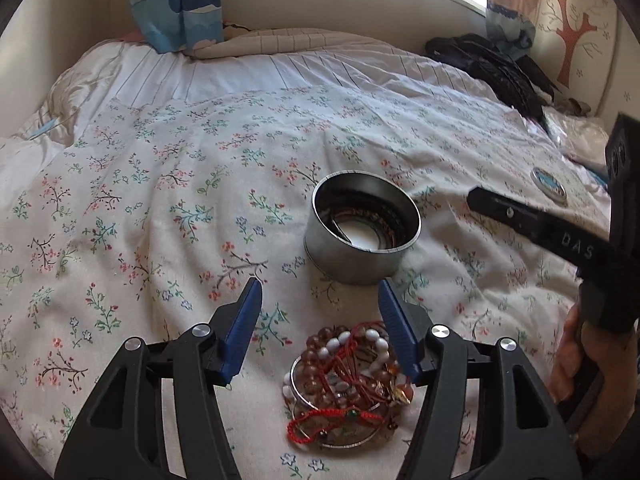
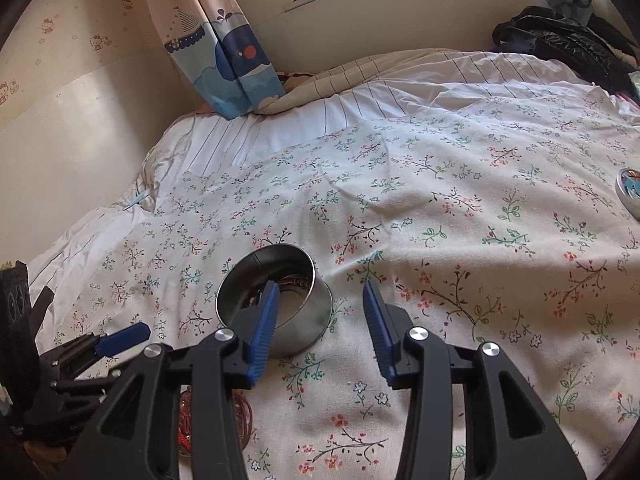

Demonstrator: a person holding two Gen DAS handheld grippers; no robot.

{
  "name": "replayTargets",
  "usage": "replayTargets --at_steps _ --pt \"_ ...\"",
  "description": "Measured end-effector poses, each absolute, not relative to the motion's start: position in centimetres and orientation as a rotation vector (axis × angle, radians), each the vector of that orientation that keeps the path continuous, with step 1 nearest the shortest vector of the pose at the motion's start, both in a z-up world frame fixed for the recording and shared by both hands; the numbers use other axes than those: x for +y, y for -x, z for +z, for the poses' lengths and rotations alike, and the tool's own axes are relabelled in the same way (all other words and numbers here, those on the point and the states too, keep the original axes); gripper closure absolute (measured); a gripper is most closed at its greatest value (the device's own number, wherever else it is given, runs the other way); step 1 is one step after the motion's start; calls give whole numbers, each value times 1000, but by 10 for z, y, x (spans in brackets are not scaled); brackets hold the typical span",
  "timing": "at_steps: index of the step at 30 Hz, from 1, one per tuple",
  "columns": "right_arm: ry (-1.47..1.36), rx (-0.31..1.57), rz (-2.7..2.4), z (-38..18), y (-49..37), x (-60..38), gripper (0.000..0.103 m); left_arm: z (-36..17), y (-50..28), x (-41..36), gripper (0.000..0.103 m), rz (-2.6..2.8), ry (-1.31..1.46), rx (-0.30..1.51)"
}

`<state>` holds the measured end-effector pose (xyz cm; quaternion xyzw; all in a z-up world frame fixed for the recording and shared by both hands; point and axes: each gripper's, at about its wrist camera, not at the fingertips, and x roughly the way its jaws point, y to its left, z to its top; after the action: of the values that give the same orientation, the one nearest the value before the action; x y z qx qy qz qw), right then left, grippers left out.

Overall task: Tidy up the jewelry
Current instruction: 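Grasp a red-string bracelet from the pile with the left gripper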

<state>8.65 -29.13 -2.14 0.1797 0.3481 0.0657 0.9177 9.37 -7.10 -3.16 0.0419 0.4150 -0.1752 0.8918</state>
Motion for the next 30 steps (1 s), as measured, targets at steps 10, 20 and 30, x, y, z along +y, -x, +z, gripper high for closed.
replayTargets --at_steps 10,20,30 --pt "-382 723 142 -23 -66 -285 55 -57 -77 -96 46 -374 -250 912" --pt "-389 735 133 -27 -55 -288 50 -56 -77 -90 98 -413 -210 928" --pt "-320 753 331 -28 -43 -258 50 -16 -93 -9 98 -390 243 778"
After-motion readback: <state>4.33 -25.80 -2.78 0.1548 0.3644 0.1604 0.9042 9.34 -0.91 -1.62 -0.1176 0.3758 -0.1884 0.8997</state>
